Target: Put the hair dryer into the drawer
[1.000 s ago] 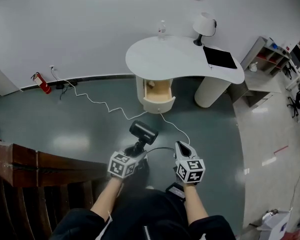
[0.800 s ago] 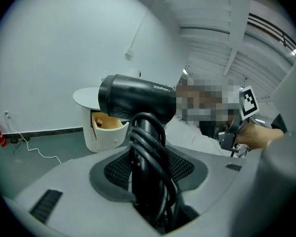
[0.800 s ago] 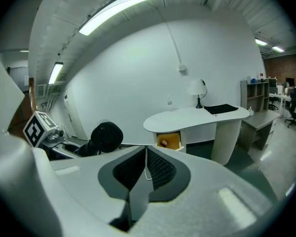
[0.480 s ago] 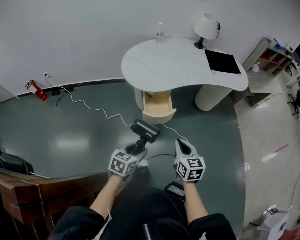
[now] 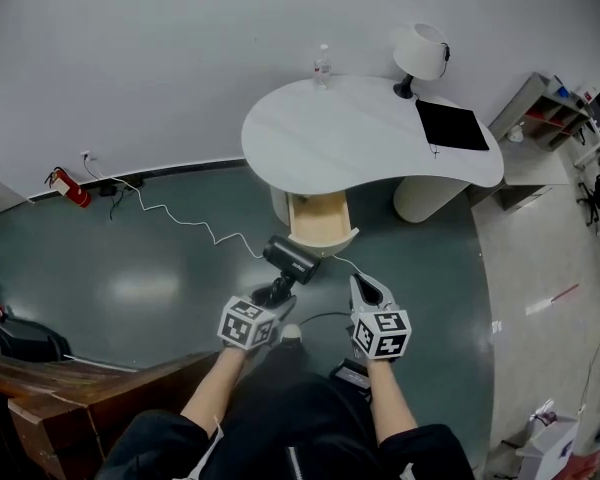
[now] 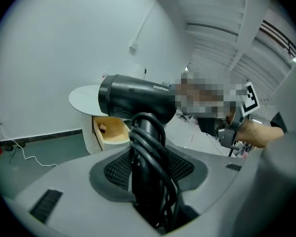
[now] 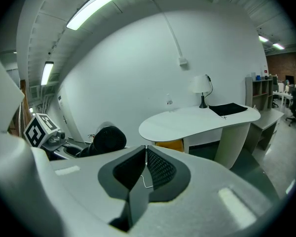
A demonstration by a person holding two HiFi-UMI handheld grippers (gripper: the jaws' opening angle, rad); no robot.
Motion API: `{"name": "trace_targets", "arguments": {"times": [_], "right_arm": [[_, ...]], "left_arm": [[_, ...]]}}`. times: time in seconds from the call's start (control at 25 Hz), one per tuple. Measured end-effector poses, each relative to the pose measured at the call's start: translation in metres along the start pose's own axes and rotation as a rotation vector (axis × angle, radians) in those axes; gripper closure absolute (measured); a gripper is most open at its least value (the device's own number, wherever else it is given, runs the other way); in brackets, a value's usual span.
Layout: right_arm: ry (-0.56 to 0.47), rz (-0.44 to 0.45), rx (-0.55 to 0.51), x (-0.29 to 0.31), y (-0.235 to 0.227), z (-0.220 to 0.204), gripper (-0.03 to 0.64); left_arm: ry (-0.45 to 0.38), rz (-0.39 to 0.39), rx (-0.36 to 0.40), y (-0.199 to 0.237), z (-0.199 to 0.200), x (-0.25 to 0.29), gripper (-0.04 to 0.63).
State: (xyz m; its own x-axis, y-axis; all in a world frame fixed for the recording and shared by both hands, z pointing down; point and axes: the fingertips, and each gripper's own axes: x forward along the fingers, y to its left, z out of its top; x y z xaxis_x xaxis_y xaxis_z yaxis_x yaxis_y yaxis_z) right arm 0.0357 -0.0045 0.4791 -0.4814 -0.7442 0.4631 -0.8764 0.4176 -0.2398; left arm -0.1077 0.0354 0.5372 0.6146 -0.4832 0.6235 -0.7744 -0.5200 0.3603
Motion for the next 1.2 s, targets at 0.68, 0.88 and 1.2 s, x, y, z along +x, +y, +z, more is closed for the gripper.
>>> {"name": "trace_targets", "arguments": {"times": [0.68,0.88,1.2], "right_arm": [[-0.017,-0.083,0.009,0.025,-0.022,0.018,0.611],[-0.028,-0.092,0.018,0.03,-0.034,0.023,0.611],[-0.041,-0.097,0.036,0.05,-0.055,0.033,0.611]], "left_arm": [[0.024,-0.052,0.03,0.032,0.023,0.024,0.396],[0.025,-0.058,0.035,0.034,0.029,0.034,0.396],[0.045,-0.059,0.086,0.046,0.054,0.06,0.396]]}}
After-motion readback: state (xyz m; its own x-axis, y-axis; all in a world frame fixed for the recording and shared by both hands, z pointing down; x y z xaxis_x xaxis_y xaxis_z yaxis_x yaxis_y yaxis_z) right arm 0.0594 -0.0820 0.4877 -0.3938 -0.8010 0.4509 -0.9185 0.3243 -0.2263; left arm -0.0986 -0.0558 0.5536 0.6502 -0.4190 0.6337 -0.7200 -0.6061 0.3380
